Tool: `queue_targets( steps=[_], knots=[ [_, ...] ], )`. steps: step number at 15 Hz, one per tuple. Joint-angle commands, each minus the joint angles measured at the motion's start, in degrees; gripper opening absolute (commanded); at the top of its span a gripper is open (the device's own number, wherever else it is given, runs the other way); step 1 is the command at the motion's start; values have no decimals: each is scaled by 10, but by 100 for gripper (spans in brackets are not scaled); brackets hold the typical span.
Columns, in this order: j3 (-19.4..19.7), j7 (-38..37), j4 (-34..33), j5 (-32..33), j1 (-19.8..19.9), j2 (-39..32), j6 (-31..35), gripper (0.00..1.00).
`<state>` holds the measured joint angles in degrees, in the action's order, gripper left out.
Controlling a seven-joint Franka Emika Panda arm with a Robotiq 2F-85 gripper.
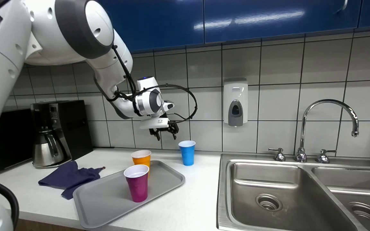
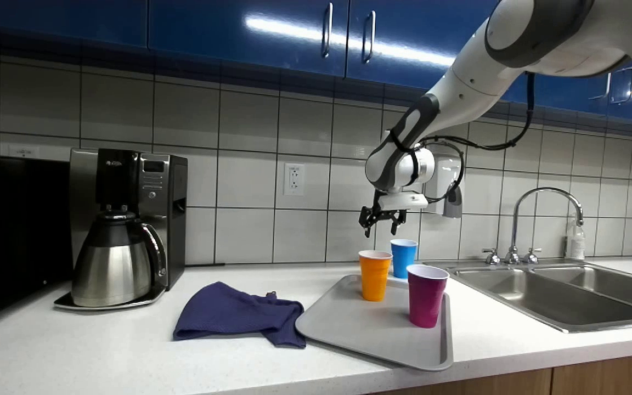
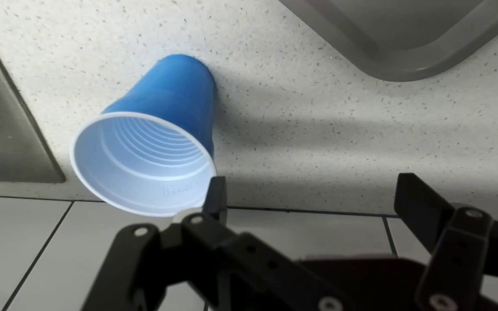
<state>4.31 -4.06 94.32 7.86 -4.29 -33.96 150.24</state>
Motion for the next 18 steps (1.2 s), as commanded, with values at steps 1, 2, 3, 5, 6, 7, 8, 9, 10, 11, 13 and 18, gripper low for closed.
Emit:
queue_targets(
  steps=[1,2,3,5,6,7,8,9,10,11,13,18],
  knots=[
    [10,-29,-63,0,-4,-35,-37,100],
    [12,-33,-72,-1,-4,-41,-41,100],
    [14,-37,-80,-1,-3,-46,-43,100],
    [18,-44,-96,0,-2,-56,-51,100],
    [20,-46,-104,0,-2,-61,-56,100],
    [23,-49,-111,0,-2,-65,-59,100],
    [25,-52,-117,0,-1,-69,-63,100],
    [27,-55,-122,1,-1,-73,-66,100],
    [30,-57,-126,1,0,-76,-69,100],
    [31,-60,-130,1,0,-79,-73,100],
    [34,-64,-134,1,1,-86,-79,100],
    [36,-67,-138,0,2,-98,-86,100]
  ],
)
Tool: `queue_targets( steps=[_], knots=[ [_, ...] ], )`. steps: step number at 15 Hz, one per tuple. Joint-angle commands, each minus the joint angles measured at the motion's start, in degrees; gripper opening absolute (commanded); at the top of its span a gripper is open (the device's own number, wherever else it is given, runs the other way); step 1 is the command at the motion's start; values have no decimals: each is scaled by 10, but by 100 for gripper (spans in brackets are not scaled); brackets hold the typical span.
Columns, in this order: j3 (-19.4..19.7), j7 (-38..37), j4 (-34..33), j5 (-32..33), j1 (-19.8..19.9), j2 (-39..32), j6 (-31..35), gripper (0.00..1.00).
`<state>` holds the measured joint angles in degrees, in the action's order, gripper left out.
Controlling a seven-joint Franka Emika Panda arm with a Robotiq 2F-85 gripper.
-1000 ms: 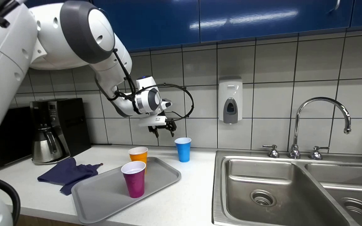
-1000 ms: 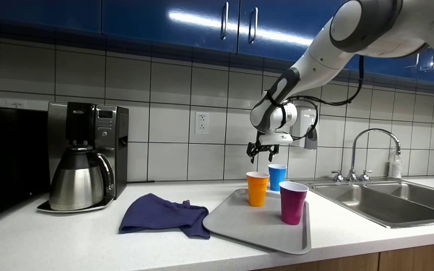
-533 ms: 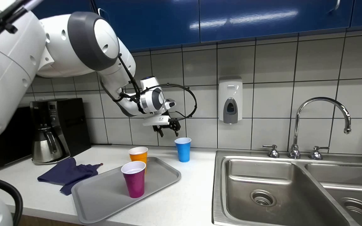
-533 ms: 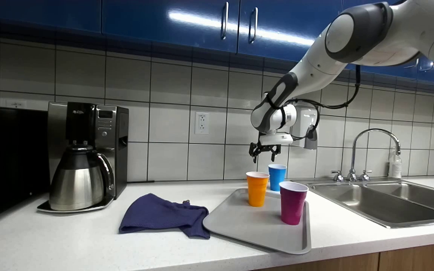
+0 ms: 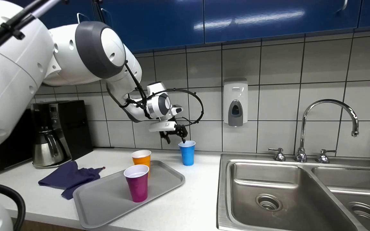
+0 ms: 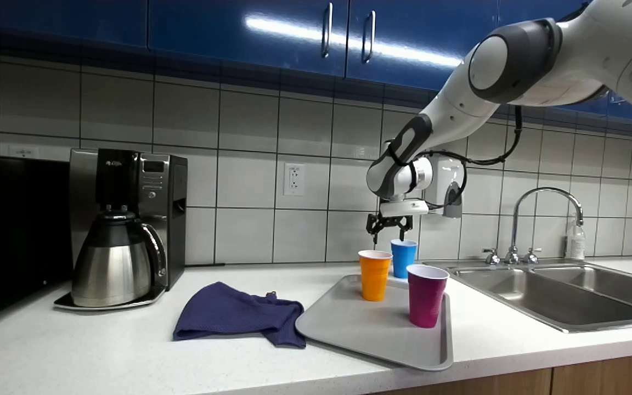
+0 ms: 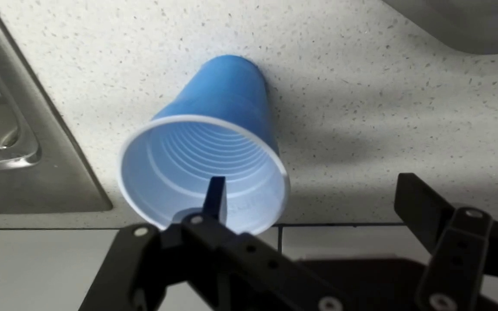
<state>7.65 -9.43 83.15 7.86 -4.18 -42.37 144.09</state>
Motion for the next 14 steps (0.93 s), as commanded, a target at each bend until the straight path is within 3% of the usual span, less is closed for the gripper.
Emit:
queue_targets(
  steps=[1,14],
  knots=[
    [2,-14,-27,0,1,-16,-25,100],
    [8,-20,-42,0,2,-40,-32,100]
  ],
)
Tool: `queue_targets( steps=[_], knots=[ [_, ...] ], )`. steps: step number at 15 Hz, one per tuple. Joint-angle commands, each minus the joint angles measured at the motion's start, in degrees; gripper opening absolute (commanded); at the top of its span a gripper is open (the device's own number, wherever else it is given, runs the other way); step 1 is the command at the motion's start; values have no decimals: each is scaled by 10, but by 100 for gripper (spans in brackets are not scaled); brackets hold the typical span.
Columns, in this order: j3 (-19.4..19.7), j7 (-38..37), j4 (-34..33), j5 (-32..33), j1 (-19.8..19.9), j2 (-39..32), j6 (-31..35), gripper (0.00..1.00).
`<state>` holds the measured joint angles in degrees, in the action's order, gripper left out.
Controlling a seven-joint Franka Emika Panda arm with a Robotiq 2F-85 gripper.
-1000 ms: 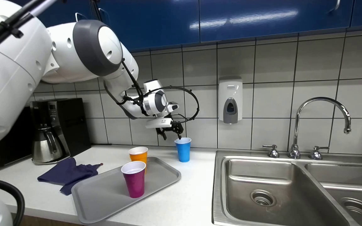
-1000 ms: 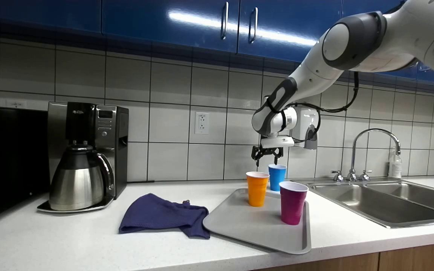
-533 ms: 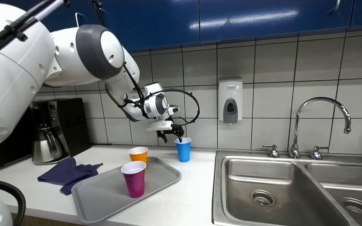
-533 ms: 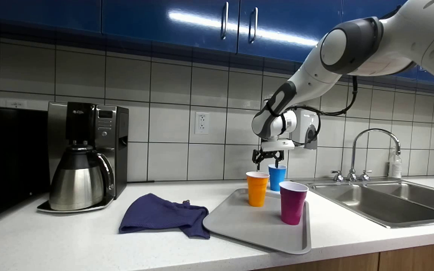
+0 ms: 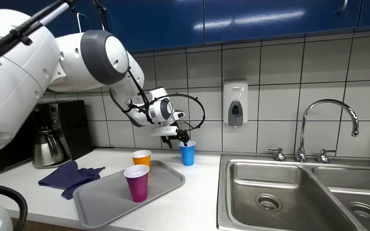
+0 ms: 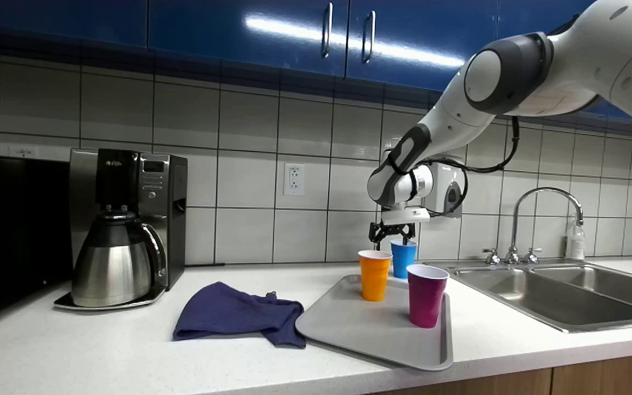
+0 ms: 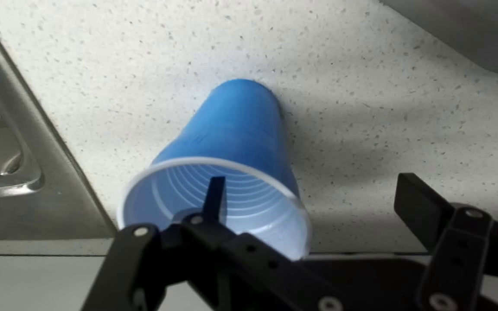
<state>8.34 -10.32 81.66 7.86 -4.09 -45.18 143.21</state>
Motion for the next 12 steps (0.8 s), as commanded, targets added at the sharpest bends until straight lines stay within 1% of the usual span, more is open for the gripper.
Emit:
queue_targets(
  steps=[1,2,4,12],
  knots=[
    [0,-11,-28,-1,2,-13,-24,97],
    [0,-10,-29,-1,2,-13,-23,73],
    [0,-11,-30,-1,2,-13,-23,71],
    [1,-11,-33,-2,4,-11,-22,9]
  ],
)
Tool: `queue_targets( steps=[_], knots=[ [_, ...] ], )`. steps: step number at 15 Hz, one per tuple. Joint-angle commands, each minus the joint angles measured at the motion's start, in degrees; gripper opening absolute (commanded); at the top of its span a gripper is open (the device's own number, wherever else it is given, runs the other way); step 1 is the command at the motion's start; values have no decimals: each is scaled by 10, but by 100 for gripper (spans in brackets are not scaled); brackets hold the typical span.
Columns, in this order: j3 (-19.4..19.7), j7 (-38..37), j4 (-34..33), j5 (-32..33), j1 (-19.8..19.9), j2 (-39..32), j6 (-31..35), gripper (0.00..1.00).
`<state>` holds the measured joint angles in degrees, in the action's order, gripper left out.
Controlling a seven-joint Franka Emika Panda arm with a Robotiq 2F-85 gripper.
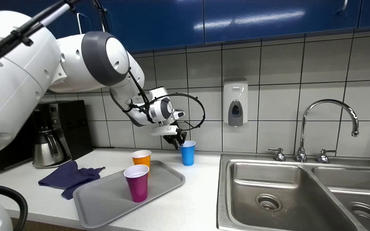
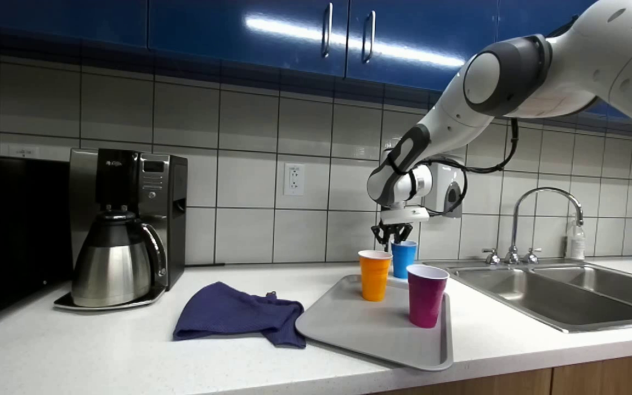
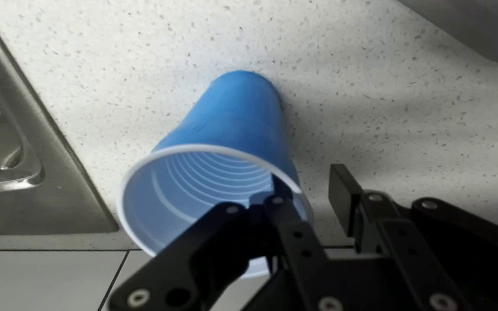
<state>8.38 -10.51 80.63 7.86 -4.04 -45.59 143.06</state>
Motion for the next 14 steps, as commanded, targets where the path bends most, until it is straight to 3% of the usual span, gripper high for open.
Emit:
queue_targets(
  steps=[1,14],
  knots=[
    [1,-9,-22,-2,4,-7,-20,1],
    [11,-8,1,8,2,27,-6,1]
  ],
)
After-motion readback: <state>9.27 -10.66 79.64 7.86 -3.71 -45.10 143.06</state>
